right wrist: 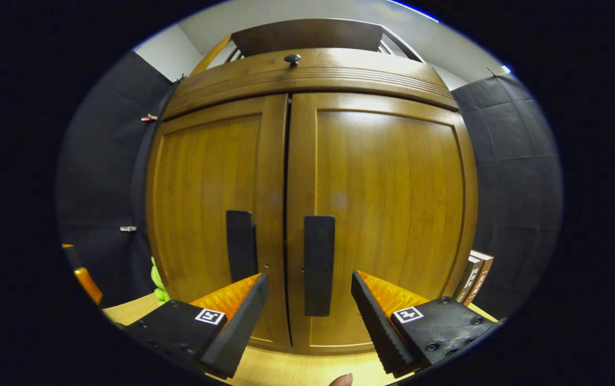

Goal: Open the right door of the double-door shoe cabinet with the right hand, and open the left door with the left hand.

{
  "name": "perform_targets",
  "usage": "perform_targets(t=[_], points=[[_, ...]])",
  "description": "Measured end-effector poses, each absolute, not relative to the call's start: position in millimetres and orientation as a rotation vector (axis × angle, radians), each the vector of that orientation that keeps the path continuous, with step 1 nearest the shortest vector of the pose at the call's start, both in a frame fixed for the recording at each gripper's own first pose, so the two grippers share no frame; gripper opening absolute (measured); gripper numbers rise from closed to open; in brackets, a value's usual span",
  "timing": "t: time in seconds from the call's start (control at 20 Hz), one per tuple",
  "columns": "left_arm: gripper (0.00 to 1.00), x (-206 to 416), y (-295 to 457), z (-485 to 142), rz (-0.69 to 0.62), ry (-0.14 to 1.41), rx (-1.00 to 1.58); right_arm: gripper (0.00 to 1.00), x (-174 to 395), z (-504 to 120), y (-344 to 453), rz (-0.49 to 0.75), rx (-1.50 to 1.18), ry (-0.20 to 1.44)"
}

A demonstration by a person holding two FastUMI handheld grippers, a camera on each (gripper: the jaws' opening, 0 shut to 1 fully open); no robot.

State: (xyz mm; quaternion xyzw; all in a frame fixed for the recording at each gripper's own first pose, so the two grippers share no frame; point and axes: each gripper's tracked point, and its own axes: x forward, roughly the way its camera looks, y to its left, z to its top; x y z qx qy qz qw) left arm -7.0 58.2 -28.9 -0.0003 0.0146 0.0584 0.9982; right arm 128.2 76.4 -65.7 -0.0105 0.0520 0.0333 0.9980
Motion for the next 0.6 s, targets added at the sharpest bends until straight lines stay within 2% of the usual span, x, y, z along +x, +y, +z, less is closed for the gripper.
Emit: perform_targets(t=[0.2, 0.25, 0.4, 0.55, 0.6], points=[[0.95, -4, 59, -29, 0.111, 0.030, -0.001, 1.00, 146, -65, 74, 0.068, 0.027, 0.111], [0.94, -2, 59, -31, 0.111, 0.033, 0.004, 0.80, 150, -60, 75, 0.069, 0.026, 0.096], [0.93, -1, 56, -36, 0.108, 0.041, 0.011, 0.81, 157, -46, 77, 0.071, -0.023, 0.055], [0.94, -1, 53, -38, 0.100, 0.046, 0.007, 0.48, 167, -51, 79, 0.062, -0.014, 0.072], [0.93, -3, 53, -37, 0.100, 0.046, 0.010, 0.43, 168, -52, 82, 0.077, -0.007, 0.080]])
